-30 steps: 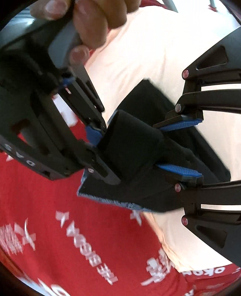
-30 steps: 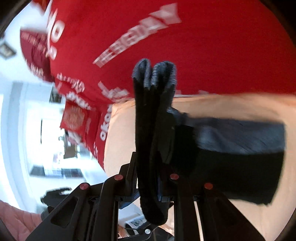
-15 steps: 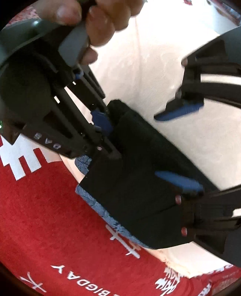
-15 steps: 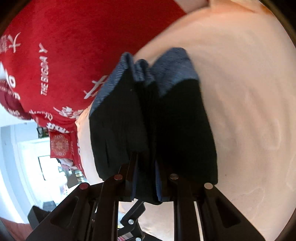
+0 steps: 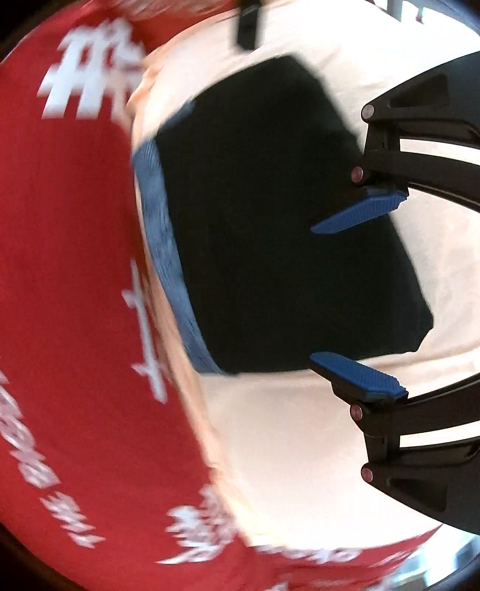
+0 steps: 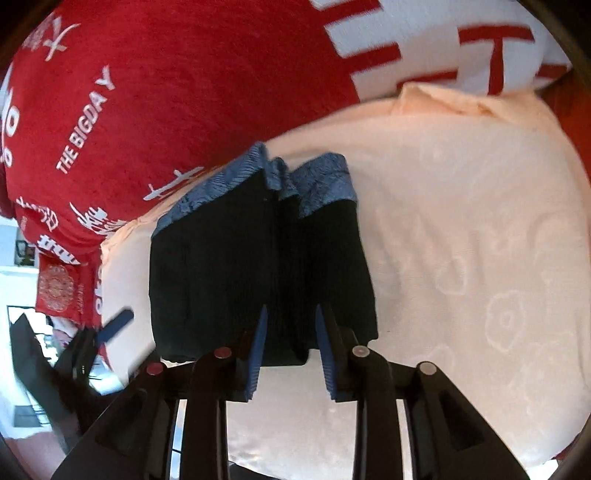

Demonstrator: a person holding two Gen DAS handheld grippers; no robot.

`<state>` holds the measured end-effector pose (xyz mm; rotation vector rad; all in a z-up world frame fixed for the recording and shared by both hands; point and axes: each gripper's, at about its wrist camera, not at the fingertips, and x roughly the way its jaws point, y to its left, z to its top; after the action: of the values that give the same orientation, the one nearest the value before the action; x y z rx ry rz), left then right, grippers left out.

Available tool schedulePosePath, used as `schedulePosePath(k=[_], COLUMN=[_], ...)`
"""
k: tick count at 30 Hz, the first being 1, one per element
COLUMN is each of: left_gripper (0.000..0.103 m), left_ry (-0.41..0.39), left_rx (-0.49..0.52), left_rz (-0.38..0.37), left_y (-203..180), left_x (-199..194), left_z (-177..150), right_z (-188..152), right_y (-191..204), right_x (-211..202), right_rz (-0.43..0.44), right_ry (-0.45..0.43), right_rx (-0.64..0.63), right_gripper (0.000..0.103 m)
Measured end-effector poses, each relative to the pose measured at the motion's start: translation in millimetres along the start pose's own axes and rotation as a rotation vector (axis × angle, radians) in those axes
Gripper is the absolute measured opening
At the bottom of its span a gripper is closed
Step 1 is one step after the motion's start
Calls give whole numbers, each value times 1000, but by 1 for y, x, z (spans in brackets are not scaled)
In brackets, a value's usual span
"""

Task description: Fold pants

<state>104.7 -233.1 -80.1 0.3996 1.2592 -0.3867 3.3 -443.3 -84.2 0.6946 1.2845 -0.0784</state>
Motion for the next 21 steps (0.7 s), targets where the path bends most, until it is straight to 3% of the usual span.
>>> schedulePosePath(k=[4, 6, 8, 9, 10, 11, 13, 16, 17, 19, 21], left_gripper=[70, 86, 86, 86, 86, 86, 86, 86, 86, 86, 86], left_ry=[58, 54, 52, 50, 45, 44, 58, 117, 132, 129, 113], left_rx=[-110, -134, -151, -166, -180, -190, -211, -259, -283, -272, -216], left_rz=[-24, -22, -28, -40, -45, -47, -52, -149, -166, -177, -156], left_y=[18, 22, 28, 31, 35, 39, 48, 57, 60, 56, 46], left_x=[21, 21, 20, 18, 18, 18, 25, 45, 48, 45, 43], left_z=[-4, -7, -8, -9, -9, -8, -7, -4, -4, -5, -5], right_z=[-2, -2, -1, 1, 1, 2, 3, 5, 6, 11, 12], right_y=[25, 36, 34, 33, 29, 24, 12, -3, -9, -18, -18], right_x=[6, 15, 16, 19, 20, 22, 25, 38, 45, 53, 46], right_rz=[-30, -69, -123, -131, -133, -126, -58, 46, 57, 109, 125], right_ry=[-12, -1, -16, -19, -18, -14, 9, 68, 86, 106, 99], right_rx=[-73, -106, -131, -132, -125, -111, -70, -25, -3, 66, 74], right_gripper=[30, 30, 31, 38, 54, 59, 61, 60, 58, 22, 13])
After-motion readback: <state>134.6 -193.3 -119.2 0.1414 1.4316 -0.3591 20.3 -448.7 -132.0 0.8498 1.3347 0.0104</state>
